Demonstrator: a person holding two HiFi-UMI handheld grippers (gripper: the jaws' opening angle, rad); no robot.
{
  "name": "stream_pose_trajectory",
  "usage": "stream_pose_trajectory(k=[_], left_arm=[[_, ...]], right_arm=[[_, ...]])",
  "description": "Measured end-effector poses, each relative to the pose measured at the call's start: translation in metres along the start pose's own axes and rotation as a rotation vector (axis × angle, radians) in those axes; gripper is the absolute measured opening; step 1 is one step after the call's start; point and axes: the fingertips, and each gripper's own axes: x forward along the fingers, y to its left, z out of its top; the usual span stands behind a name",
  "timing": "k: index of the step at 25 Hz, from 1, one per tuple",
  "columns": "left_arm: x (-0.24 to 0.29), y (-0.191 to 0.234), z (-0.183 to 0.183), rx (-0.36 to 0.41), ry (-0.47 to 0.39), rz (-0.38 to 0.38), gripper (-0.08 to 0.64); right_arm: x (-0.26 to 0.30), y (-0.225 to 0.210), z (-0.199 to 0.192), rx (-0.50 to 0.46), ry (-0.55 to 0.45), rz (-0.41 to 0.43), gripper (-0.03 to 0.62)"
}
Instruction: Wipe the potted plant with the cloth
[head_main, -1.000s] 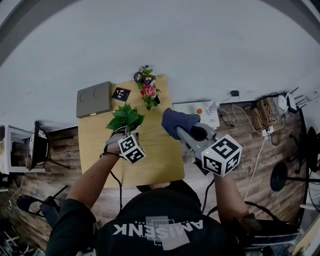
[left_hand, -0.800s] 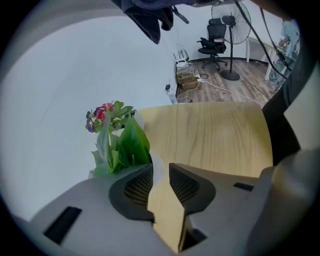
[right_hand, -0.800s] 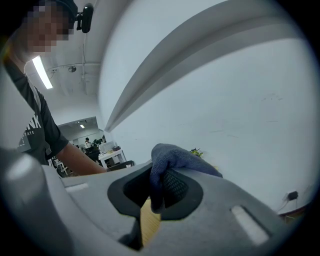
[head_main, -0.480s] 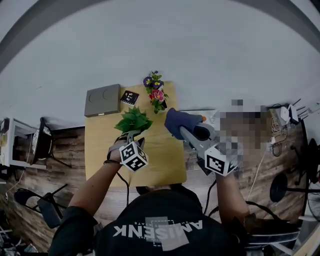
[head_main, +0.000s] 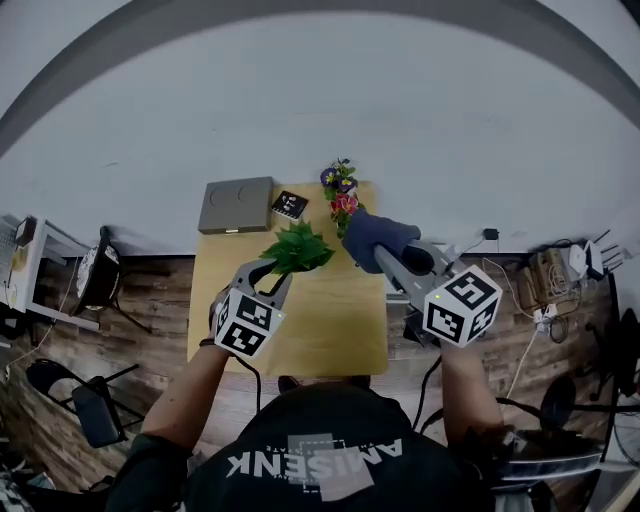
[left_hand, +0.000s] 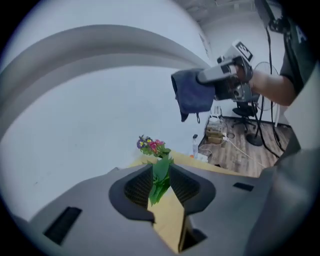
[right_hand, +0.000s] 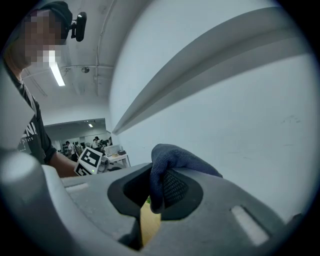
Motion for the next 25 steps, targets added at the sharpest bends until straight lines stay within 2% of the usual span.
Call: stream_pose_trajectory(k=[7, 9, 13, 17, 25], left_arm=[[-0.079, 0.047, 0.044, -0.182, -0.243, 0.102, 0.101], [-0.098, 0.058, 0.048, -0.223, -0.272, 0.127, 0.055], [-0.129, 0.081, 0.057, -0.269, -0.333, 0.194, 0.036], [-0.153, 0.095, 0.064, -0.321, -0.406, 0.211, 0.007], [-0.173, 0.114, 0.061, -0.449, -0.438, 0.224, 0.003]], right_arm=[[0.018, 0.026, 0.024, -0.037, -0.030, 0.012, 0.028], [0.023, 0.034, 0.030, -0.047, -0.039, 0.023, 0.028], [0.030, 0.047, 0.042, -0.073, -0.051, 0.037, 0.028], [0.035, 0.057, 0.055, -0.100, -0.057, 0.040, 0.028], [0.040, 0.064, 0.057, -0.137, -0.044, -0.005, 0.028]])
